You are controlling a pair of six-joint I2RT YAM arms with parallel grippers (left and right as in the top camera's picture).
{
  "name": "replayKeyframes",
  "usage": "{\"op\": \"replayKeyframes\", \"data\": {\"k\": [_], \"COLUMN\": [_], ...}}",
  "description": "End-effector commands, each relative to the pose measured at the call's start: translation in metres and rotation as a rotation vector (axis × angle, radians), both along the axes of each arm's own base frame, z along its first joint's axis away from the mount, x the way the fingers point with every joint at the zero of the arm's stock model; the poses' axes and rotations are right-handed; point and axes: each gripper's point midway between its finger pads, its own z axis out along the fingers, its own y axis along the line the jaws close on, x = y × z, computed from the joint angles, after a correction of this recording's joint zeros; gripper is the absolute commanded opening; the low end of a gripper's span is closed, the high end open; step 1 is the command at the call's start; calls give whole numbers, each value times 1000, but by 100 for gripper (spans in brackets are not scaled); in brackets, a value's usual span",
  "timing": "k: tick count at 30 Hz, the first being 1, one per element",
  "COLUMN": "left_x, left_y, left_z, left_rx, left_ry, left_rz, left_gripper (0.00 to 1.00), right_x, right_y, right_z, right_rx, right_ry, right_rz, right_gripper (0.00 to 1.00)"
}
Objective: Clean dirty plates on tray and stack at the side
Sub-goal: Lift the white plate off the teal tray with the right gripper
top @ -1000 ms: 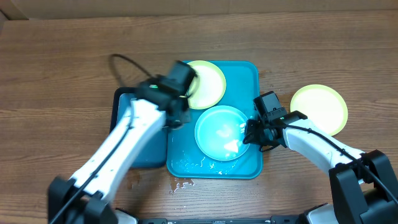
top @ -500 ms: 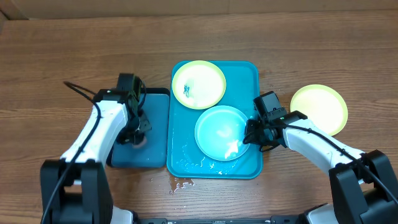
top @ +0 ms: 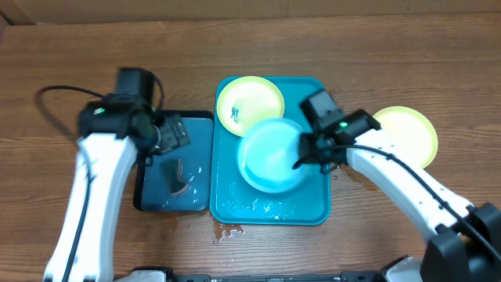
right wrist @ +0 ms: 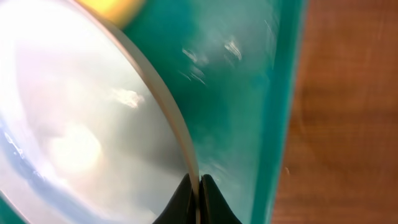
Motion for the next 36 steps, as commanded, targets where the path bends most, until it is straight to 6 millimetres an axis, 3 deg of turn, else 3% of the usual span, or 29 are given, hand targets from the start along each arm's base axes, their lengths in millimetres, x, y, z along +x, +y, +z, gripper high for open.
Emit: {"op": "replayKeyframes", "data": {"k": [1,6,8,11,14,20,25,36], "left_x": [-4,-21,-28,-36,-38,-37,-37,-37], "left_y": [0,-2,-3,-3,-3,-3,-3,-3], "left_z": [57,104,113,122,125,123,123,123], "left_rx": [-12,-27,-35,-36,-36,-37,-37,-37], "left_ry": [-156,-295,-329,-366,-378,-369,-370,-369], "left_rz": [-12,-19,-23,-28,-28,-28,-28,-28], "left_gripper": [100,100,100,100,100,100,100,100], "right_x": [16,19,20,28,31,10,-19,-39], "right_y": [37,100,124,144,155,159,165,173], "right_z": [62,87,87,76,69,107,130,139], "right_rx": [-18,61,91,46,-10,-210,-312,-351], "right_ry": [-242,-418,-462,-530,-591,-863,-999,-1055], "right_rz": [130,226,253,249,236,146,141,175], "right_gripper": [4,4,4,4,4,4,4,4]}}
